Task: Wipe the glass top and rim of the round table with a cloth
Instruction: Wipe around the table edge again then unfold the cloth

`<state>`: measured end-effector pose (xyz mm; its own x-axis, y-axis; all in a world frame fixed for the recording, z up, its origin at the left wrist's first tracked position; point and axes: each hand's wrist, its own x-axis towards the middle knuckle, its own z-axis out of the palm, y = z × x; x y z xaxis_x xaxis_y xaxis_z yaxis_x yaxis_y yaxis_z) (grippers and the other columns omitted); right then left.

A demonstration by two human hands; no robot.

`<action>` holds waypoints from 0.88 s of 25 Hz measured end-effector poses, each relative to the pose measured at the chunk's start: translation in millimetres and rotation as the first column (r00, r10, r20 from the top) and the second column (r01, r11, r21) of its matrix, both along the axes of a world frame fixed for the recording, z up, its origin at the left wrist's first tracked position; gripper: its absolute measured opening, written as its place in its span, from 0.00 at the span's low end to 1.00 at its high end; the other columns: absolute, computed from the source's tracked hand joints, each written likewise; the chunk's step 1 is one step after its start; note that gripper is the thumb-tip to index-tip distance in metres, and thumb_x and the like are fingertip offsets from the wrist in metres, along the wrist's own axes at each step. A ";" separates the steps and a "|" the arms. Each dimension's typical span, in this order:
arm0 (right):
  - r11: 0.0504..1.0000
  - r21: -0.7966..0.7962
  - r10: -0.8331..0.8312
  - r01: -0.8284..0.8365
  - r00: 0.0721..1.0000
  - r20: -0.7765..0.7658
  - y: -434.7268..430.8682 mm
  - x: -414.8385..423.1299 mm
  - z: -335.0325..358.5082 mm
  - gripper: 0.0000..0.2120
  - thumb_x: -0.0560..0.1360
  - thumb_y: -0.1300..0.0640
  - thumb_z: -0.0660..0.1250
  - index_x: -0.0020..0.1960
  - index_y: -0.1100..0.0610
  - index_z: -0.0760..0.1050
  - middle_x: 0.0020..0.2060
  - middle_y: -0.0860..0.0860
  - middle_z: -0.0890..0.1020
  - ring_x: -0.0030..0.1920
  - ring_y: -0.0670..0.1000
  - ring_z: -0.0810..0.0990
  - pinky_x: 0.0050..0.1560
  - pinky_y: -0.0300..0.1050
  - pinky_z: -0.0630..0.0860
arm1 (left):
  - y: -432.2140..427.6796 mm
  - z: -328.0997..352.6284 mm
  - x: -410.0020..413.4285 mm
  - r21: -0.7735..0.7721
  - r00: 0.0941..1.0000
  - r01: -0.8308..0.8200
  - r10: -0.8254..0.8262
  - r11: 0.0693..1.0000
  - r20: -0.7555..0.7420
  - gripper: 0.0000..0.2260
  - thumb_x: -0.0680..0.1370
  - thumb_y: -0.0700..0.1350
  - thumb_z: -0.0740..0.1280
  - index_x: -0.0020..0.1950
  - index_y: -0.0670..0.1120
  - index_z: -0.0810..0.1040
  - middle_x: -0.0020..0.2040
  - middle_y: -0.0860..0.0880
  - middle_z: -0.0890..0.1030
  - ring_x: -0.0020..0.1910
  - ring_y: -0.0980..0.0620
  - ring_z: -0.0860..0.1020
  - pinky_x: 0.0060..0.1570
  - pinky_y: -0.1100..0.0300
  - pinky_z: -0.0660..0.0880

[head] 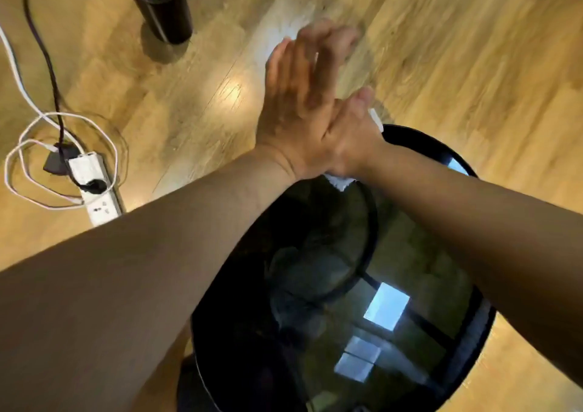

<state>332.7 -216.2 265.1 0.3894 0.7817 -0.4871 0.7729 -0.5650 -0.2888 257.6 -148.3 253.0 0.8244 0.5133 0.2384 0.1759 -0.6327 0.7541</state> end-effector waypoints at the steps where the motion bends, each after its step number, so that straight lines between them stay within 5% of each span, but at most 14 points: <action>1: 0.999 0.002 0.046 -0.046 0.999 0.029 -9.9 12.0 3.1 0.14 0.76 0.47 0.56 0.38 0.54 0.70 0.39 0.52 0.78 0.42 0.56 0.77 0.41 0.51 0.75 | -4.1 -3.1 1.1 -0.026 0.998 0.033 -0.034 0.999 -0.056 0.22 0.79 0.54 0.56 0.68 0.43 0.64 0.65 0.39 0.72 0.63 0.43 0.73 0.65 0.39 0.66; 4: 0.943 0.062 -0.333 0.328 0.920 0.208 -107.6 70.1 11.4 0.21 0.81 0.41 0.51 0.42 0.56 0.71 0.39 0.56 0.79 0.40 0.59 0.75 0.38 0.50 0.68 | -12.9 -13.7 3.2 -0.071 0.942 0.162 -0.176 0.984 -0.284 0.25 0.80 0.56 0.55 0.71 0.42 0.64 0.68 0.42 0.69 0.63 0.44 0.72 0.67 0.43 0.65; 7: 0.671 -0.063 -0.701 0.739 0.660 0.272 -246.8 70.5 21.8 0.26 0.82 0.39 0.51 0.42 0.61 0.70 0.40 0.63 0.79 0.38 0.60 0.73 0.39 0.51 0.67 | -46.3 -6.6 41.4 0.042 0.893 0.295 -0.260 0.955 -0.368 0.25 0.80 0.58 0.52 0.70 0.43 0.65 0.69 0.43 0.70 0.65 0.43 0.71 0.72 0.40 0.58; 10: 0.500 -0.078 -0.840 0.863 0.505 0.201 -314.3 31.2 34.4 0.30 0.79 0.36 0.49 0.39 0.62 0.70 0.31 0.59 0.76 0.33 0.59 0.73 0.35 0.50 0.66 | -95.5 -5.5 74.1 0.124 0.794 0.468 -0.355 0.875 -0.493 0.29 0.79 0.62 0.44 0.73 0.45 0.60 0.73 0.43 0.67 0.72 0.44 0.66 0.75 0.39 0.50; 12: 0.460 -0.052 -0.870 0.886 0.462 0.174 -314.8 38.3 28.3 0.26 0.82 0.42 0.52 0.42 0.64 0.72 0.35 0.61 0.78 0.38 0.61 0.74 0.39 0.52 0.68 | -106.5 -15.2 79.8 0.180 0.784 0.478 -0.325 0.860 -0.528 0.28 0.79 0.62 0.45 0.73 0.46 0.56 0.74 0.41 0.66 0.73 0.43 0.65 0.76 0.40 0.48; 15: 0.650 0.055 -0.750 0.758 0.630 0.201 -253.2 76.6 12.2 0.17 0.82 0.46 0.54 0.47 0.58 0.73 0.42 0.58 0.79 0.45 0.60 0.76 0.41 0.49 0.66 | -103.3 -18.9 79.1 0.228 0.845 0.428 -0.297 0.874 -0.445 0.26 0.79 0.59 0.53 0.72 0.45 0.56 0.71 0.39 0.68 0.72 0.40 0.66 0.76 0.39 0.50; 18: 0.926 0.047 -0.377 0.374 0.924 0.069 -151.6 104.0 1.0 0.17 0.80 0.43 0.53 0.52 0.51 0.75 0.44 0.52 0.80 0.45 0.57 0.77 0.39 0.47 0.67 | -104.5 -18.5 76.7 0.216 0.911 0.344 -0.269 0.914 -0.312 0.24 0.80 0.51 0.54 0.72 0.41 0.59 0.69 0.36 0.70 0.70 0.38 0.68 0.73 0.35 0.55; 20: 0.971 0.033 -0.231 0.235 0.967 -0.109 -119.2 120.3 -0.4 0.16 0.79 0.41 0.52 0.46 0.49 0.74 0.37 0.47 0.77 0.41 0.53 0.75 0.35 0.45 0.65 | -105.7 -16.9 77.1 0.151 0.940 0.273 -0.229 0.950 -0.254 0.23 0.80 0.47 0.52 0.71 0.36 0.61 0.67 0.34 0.71 0.67 0.37 0.68 0.71 0.34 0.58; 22: 0.944 0.091 -0.297 0.318 0.935 -0.191 -142.0 131.4 0.0 0.19 0.79 0.37 0.54 0.41 0.49 0.72 0.32 0.46 0.75 0.35 0.49 0.74 0.33 0.45 0.65 | -106.8 -15.3 79.1 0.187 0.916 0.291 -0.216 0.938 -0.339 0.24 0.80 0.49 0.52 0.71 0.35 0.61 0.68 0.34 0.70 0.69 0.37 0.67 0.73 0.36 0.55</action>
